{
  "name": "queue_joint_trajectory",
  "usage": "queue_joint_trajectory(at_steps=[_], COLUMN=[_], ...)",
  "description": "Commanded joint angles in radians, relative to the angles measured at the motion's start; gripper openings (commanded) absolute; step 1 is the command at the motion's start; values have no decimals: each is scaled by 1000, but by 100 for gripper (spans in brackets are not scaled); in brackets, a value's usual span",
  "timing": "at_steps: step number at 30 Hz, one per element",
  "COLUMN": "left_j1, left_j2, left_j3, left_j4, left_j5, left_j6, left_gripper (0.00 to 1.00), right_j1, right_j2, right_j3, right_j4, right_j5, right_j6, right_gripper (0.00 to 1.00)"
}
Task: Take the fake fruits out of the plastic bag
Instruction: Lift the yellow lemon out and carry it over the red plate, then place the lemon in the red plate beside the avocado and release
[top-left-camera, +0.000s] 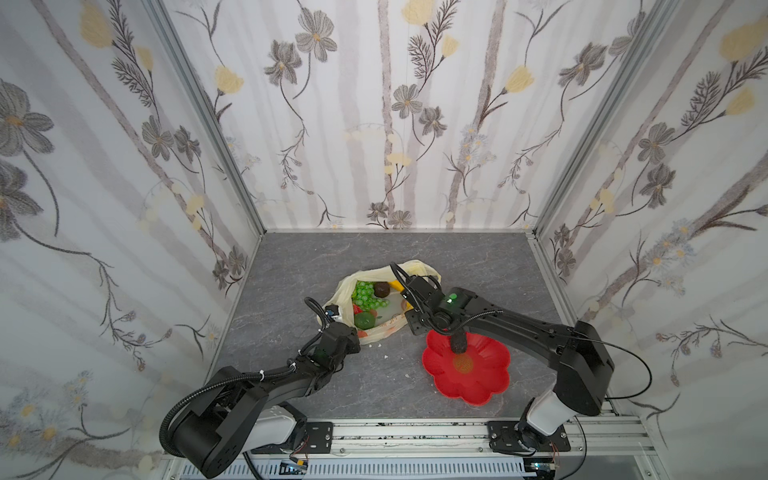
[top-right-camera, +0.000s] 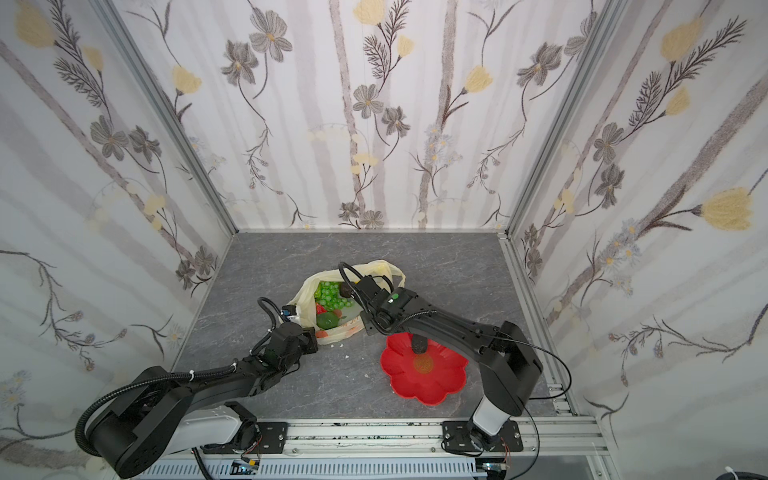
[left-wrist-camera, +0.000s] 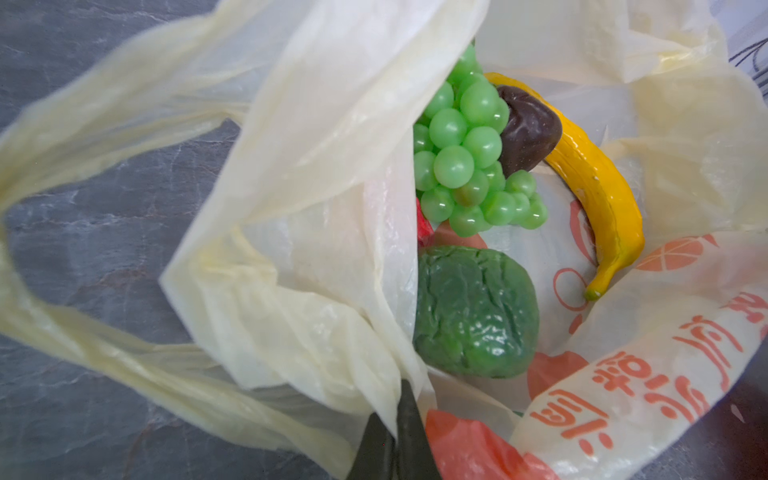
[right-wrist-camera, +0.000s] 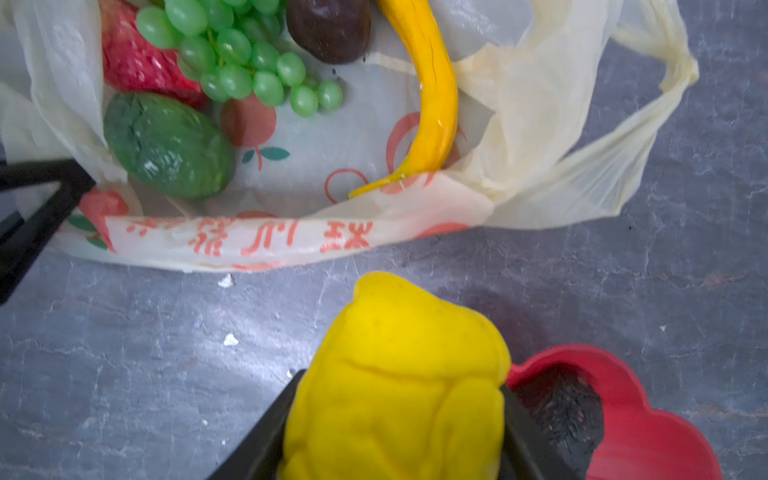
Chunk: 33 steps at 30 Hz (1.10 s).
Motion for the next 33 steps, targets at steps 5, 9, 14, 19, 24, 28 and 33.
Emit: queue_joint_trajectory(at_steps=[5,9,14,19,24,28,33], left_j1=[1,0,0,0,0,-1,0], left_j2=[0,-1,-13,-18,-14,-16,-11], left_j3=[3,5,3,0,1,0,2], left_j4=[18,16,16,15,16,15,16], left_j5=[-6,0,2,2,3,-1,-1], left_j6=[-5,-2,1,0,1,0,-1], left_gripper=[0,0,0,0,0,0,0], right_j1=[-28,-28,-49,-103,-176,-270,-348], right_j2=[-228,-306,-350,-377,-407,-437,-464], right_j3=[-251,-356,-464,-555,-610,-653,-680], right_j4=[-13,-15,4,51,72,118,176], right_j5=[-147,-215,-274,-341,-423,-501,-572], right_j6=[185,237,274,299,294,291,327], right_gripper=[52,52,52,51,48,46,46])
